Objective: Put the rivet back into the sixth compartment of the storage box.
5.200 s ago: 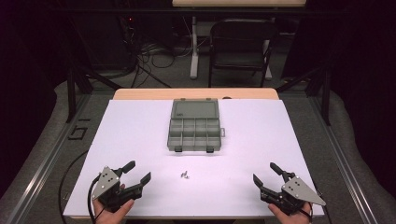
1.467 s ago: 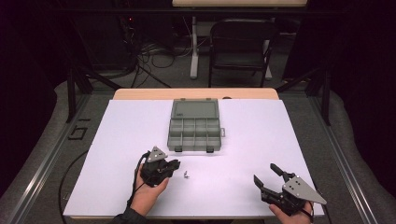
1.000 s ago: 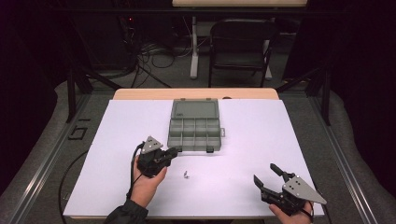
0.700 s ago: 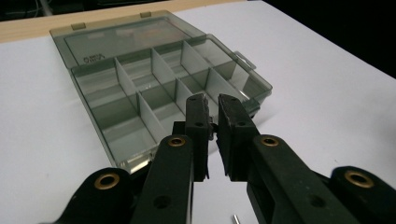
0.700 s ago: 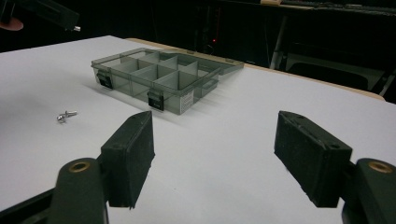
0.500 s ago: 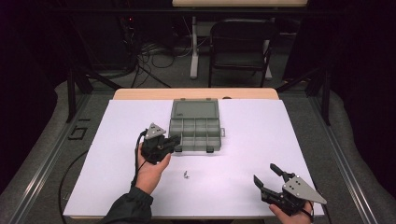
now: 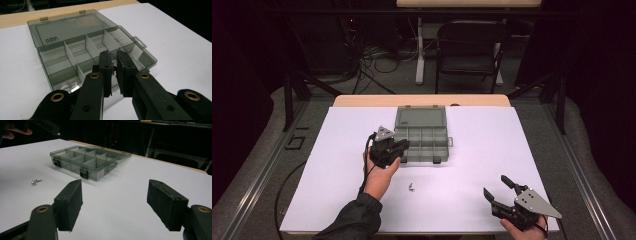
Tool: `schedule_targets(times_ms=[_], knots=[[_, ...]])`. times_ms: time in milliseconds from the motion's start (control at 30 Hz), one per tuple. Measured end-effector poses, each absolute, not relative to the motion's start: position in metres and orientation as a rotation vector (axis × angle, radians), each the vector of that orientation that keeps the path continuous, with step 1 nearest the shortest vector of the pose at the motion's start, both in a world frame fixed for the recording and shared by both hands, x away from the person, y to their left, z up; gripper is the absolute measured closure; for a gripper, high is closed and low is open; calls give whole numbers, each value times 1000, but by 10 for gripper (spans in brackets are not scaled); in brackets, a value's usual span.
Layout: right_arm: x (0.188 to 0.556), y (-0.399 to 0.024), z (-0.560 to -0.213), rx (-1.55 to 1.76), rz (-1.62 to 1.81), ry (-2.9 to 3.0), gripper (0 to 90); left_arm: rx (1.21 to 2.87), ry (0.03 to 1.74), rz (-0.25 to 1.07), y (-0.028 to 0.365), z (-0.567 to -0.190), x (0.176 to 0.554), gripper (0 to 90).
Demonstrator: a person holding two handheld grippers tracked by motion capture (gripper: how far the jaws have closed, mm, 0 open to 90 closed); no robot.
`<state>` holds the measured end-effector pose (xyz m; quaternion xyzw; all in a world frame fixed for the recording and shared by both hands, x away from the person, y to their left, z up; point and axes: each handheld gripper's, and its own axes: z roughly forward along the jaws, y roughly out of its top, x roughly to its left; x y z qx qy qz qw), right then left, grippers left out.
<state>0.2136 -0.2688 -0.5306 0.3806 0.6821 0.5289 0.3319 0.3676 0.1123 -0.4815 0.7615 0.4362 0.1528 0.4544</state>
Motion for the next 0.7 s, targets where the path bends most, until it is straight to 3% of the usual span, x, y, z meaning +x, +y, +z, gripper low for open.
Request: schedule_targets(times_ms=[700], knots=[[213, -269, -530, 993, 1387, 1789, 284, 1910, 1162, 338, 101, -511, 397, 828]])
